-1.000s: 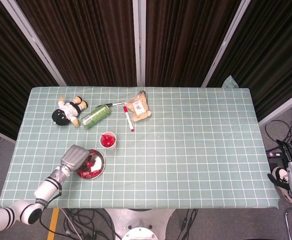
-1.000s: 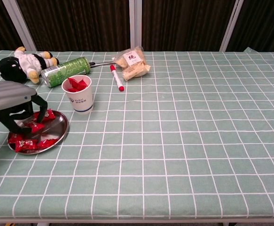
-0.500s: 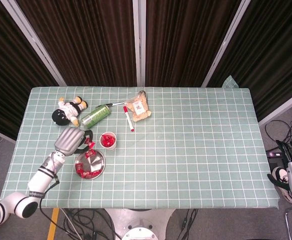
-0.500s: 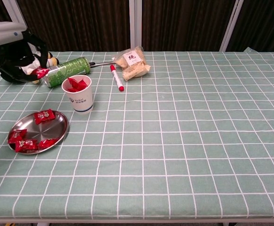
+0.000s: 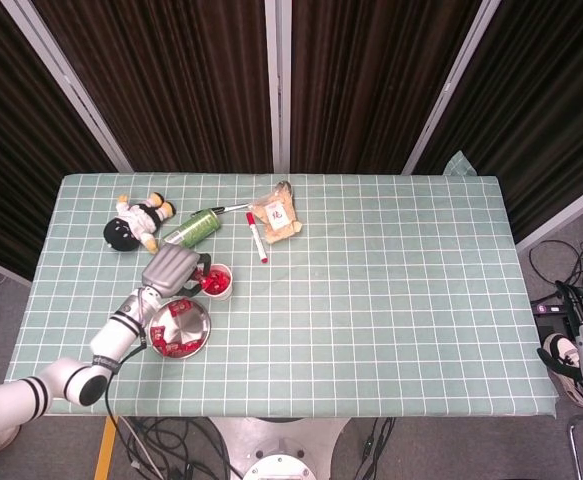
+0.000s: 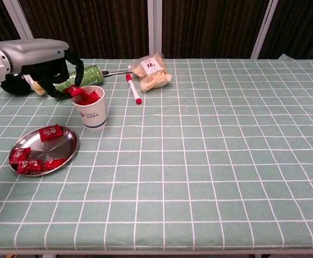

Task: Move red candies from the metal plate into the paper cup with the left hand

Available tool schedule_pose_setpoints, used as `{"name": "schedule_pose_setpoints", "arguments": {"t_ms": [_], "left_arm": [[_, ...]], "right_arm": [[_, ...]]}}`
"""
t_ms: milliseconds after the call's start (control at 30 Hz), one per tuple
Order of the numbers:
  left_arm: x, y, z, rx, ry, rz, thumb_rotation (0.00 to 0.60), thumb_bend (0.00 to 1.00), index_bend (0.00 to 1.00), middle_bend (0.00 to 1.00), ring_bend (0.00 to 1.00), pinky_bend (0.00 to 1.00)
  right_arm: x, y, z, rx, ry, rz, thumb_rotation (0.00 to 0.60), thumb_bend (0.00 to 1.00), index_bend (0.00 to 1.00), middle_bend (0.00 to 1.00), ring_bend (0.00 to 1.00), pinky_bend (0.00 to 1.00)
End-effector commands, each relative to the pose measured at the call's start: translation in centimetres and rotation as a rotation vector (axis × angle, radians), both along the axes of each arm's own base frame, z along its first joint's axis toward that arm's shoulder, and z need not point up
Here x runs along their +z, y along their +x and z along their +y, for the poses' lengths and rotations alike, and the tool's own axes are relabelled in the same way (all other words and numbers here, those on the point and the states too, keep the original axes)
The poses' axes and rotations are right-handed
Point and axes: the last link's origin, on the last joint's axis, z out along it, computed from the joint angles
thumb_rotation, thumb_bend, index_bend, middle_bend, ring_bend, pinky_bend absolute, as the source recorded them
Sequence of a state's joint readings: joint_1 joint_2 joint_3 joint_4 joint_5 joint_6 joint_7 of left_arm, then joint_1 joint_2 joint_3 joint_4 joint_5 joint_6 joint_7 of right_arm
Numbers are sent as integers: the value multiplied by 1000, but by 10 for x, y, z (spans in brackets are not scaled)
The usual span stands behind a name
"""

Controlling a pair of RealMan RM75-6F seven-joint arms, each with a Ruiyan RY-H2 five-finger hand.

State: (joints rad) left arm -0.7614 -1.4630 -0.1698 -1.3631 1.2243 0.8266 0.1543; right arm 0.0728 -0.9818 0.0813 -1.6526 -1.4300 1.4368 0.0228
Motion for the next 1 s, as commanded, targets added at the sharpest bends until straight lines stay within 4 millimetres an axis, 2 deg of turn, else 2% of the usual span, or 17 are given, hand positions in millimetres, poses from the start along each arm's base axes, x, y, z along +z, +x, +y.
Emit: {"name": "schedule_pose_setpoints", "arguments": {"t_ms": [33,300,433,667,800,867,933,1000], "left_arm": [[-2,0,-1,-6,-3,12,600,379,539,1000,962,1000],[-1,2,-5,-13,-8,10,600,343,414,1000,961,1000],[9,3,-12,-13,6,-10,600,339,359,999,959,1000],[45,-10,-33,6,92,-76,600,323,334,991,955,1000],[75,-34,-44,76,187,-89,600,318,333,971,934,1000],[88,-50,-51,115,240,-66,600,304,333,901,857,994],[103,-69,-61,163,310,-34,600,286,333,800,745,932],[116,-89,-75,217,377,-2,600,268,333,654,577,763]], "right_arm": [[0,0,0,-2,0,0,600,89,0,117,31,175],[0,-1,0,-1,-3,-2,600,90,0,117,31,176],[1,-1,0,-1,-6,-3,600,89,0,117,31,176],[1,-2,-1,1,-4,-7,600,90,0,117,31,176],[2,-2,-1,7,-5,-6,600,89,0,118,31,176],[4,-3,0,10,-10,-3,600,90,0,119,31,176],[5,-3,1,21,-20,1,600,94,0,117,30,177],[6,-3,1,31,-17,1,600,110,0,108,18,165]]}}
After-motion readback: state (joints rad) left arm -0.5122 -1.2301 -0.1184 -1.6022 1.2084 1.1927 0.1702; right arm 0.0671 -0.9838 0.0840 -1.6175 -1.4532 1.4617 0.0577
